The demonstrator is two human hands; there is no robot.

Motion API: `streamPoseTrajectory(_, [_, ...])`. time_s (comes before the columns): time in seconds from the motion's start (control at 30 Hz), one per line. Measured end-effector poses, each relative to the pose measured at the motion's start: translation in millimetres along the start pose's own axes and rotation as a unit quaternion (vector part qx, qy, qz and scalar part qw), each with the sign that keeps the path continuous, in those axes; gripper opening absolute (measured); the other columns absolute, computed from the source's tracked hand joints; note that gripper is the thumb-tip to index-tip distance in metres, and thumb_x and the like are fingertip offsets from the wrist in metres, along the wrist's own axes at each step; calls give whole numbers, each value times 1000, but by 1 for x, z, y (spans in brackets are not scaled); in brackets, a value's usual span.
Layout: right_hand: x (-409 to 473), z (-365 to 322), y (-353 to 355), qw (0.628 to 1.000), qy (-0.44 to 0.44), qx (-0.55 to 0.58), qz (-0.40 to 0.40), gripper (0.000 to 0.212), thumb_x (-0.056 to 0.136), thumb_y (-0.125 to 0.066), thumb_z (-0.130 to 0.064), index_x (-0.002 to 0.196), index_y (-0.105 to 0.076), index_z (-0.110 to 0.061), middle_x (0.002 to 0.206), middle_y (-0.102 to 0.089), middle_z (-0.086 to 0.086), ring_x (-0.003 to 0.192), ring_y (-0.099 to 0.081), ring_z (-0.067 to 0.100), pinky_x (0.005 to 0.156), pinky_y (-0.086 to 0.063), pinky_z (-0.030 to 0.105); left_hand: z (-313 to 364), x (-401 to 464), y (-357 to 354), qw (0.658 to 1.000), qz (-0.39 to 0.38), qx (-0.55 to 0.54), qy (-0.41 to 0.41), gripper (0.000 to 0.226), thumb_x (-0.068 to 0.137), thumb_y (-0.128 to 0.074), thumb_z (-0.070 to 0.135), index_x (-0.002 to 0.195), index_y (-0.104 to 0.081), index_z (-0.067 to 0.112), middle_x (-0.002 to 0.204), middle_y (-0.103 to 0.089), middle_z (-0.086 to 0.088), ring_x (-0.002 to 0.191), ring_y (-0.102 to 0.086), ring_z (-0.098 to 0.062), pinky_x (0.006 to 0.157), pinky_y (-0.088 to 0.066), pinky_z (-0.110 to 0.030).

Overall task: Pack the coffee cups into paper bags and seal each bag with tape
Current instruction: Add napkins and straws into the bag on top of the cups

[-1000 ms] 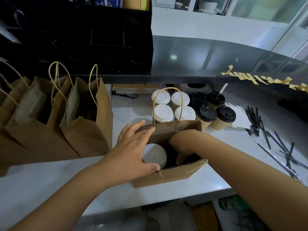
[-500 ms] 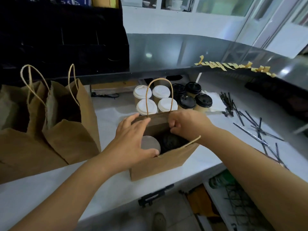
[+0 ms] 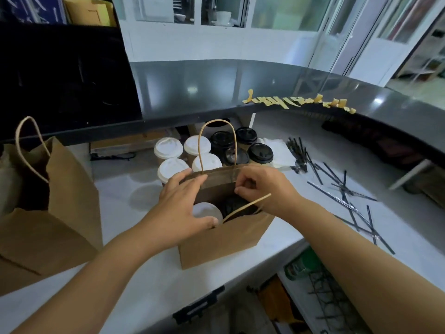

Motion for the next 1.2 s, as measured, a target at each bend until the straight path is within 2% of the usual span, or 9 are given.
streamPoseTrajectory(0.3, [25,71,32,999,8,48,-2,14,80,-71,-18,74,-60,-25,70,-53,-13,64,-49,5,61,-46,29,30,70,-26,1000,15,-27,3,91,73,-70,52,145,-16,42,148,6,25,142,-2,-7,111,-23,-36])
streamPoseTrajectory(0.47, [36,113,44,993,-6,121,-10,19,81,-71,-16,71,-59,-28,68,-54,-15,63,-51,4,60,-41,20,41,105,-35,999,38,-32,11,88,72,-73,47,143,-21,43,149,1,22,142,-4,-7,112,-25,-35])
streamPoseTrajectory(0.63, [46,143,61,986,-8,167,-28,10,82,-71,-13,76,-66,-19,69,-60,-13,64,-54,2,60,-44,15,51,130,-42,998,40,-36,22,89,71,-73,46,142,-20,46,140,-1,35,139,-6,-2,112,-27,-37])
streamPoseTrajectory(0.73, [57,178,87,976,-32,217,8,8,84,-69,-11,79,-67,-15,71,-65,-3,61,-57,1,60,-49,15,53,137,-43,998,43,-42,25,88,69,-75,48,140,-23,49,139,-4,36,137,-9,1,111,-27,-35])
streamPoseTrajectory(0.83, [68,228,104,967,-92,231,55,9,87,-67,-11,79,-64,-14,70,-65,3,56,-58,3,60,-54,19,55,139,-37,997,59,-50,28,78,70,-78,41,132,-31,53,133,-13,39,130,-17,9,106,-28,-27])
streamPoseTrajectory(0.9, [76,258,101,967,-124,216,52,9,88,-65,-11,79,-64,-14,70,-64,1,55,-58,1,60,-54,20,59,140,-29,995,76,-63,26,64,74,-76,33,120,-40,58,127,-17,46,120,-25,20,102,-30,-21])
streamPoseTrajectory(0.97, [83,282,88,968,-145,201,30,8,88,-66,-12,80,-64,-13,71,-65,1,57,-61,2,64,-56,24,63,141,-17,992,112,-63,15,54,75,-75,23,109,-50,57,125,-34,41,114,-30,26,92,-32,-11])
streamPoseTrajectory(1.1, [96,326,52,970,-181,162,-9,6,86,-67,-16,81,-65,-15,77,-67,0,72,-65,14,73,-59,34,61,144,4,977,184,-103,27,38,80,-69,8,90,-67,44,105,-62,32,102,-52,13,73,-39,-1])
streamPoseTrajectory(1.2, [108,344,24,976,-181,109,-47,5,84,-69,-19,80,-66,-19,86,-67,-3,81,-65,17,77,-57,38,60,150,15,961,229,-149,37,27,81,-67,7,80,-69,34,91,-69,21,88,-60,6,69,-45,-9])
Point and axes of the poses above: each hand's wrist, its own x-axis towards the middle knuckle, its own y-axis out of the back of the hand, z = x × y, the point moved 10 cm from there along x, towards the middle knuckle
